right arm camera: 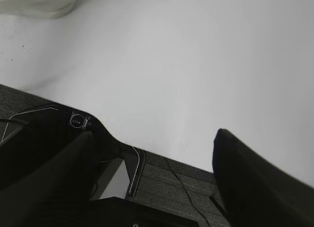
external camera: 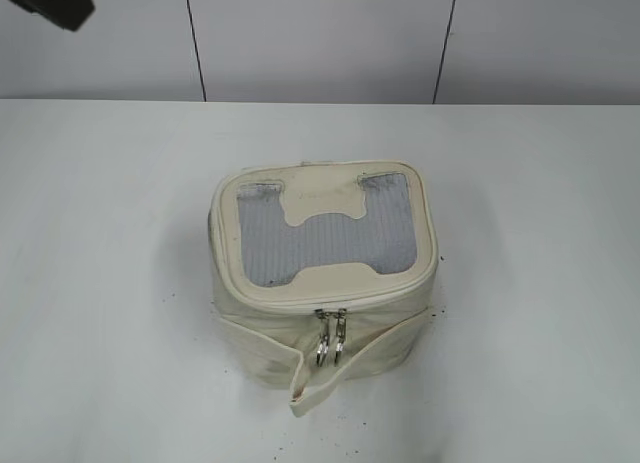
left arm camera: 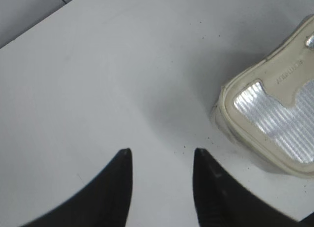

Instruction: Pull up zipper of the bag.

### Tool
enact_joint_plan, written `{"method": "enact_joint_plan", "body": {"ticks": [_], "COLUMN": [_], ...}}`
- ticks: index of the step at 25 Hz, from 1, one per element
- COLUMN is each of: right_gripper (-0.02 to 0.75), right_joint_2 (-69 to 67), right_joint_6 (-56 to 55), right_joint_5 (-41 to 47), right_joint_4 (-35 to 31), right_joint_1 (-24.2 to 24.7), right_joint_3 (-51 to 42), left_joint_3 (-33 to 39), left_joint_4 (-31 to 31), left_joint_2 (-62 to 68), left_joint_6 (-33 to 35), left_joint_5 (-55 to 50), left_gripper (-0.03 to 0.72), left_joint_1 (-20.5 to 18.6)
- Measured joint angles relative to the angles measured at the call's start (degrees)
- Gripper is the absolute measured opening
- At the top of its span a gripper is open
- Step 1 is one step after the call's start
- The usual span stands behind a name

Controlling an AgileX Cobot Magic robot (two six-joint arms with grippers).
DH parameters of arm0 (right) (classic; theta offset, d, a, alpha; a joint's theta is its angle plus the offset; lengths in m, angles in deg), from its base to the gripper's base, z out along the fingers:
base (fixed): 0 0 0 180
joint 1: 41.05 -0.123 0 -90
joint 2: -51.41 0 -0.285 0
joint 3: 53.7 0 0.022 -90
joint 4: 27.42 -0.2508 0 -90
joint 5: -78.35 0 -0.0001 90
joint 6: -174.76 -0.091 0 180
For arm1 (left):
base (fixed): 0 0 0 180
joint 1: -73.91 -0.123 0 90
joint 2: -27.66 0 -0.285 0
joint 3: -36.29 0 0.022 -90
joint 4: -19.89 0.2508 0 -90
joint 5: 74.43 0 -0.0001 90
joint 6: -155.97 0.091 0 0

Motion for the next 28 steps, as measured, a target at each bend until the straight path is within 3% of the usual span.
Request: {"method": "enact_joint_plan", "body": {"ticks": [4,13,16,22,28], "right_gripper": [0.553,0.553,0.553,0.553,0.553], "right_joint_2": [10.3,33.4,37.8,39.4,39.4], "right_joint_6": [-1.2,-1.5,-1.5,-1.5,-1.5], "right_joint_5": [1.1,1.1,-0.8,-4.7,-4.7], "right_joint_4": [0.0,0.0,-0.1,0.0,0.0], "right_joint_1": [0.0,0.0,0.0,0.0,0.0], "right_joint_3": [-4.6,-12.3,-13.0,-14.9,-14.9], "left_joint_3": [10.1,42.2,49.1,52.7,54.0], "left_joint_4": [-0.5,-3.7,-4.1,-4.1,-4.1], "left_joint_2": [-10.9,-43.0,-53.4,-72.1,-79.3], "left_joint_6": [-0.5,-0.7,-0.7,-0.7,-0.7], "left_joint_5": [0.0,-0.2,-0.2,-0.7,0.3], "left_gripper": [0.318,0.318,0.318,0.318,0.318], "left_joint_1": [-0.1,-0.1,-0.1,-0.1,-0.1]}}
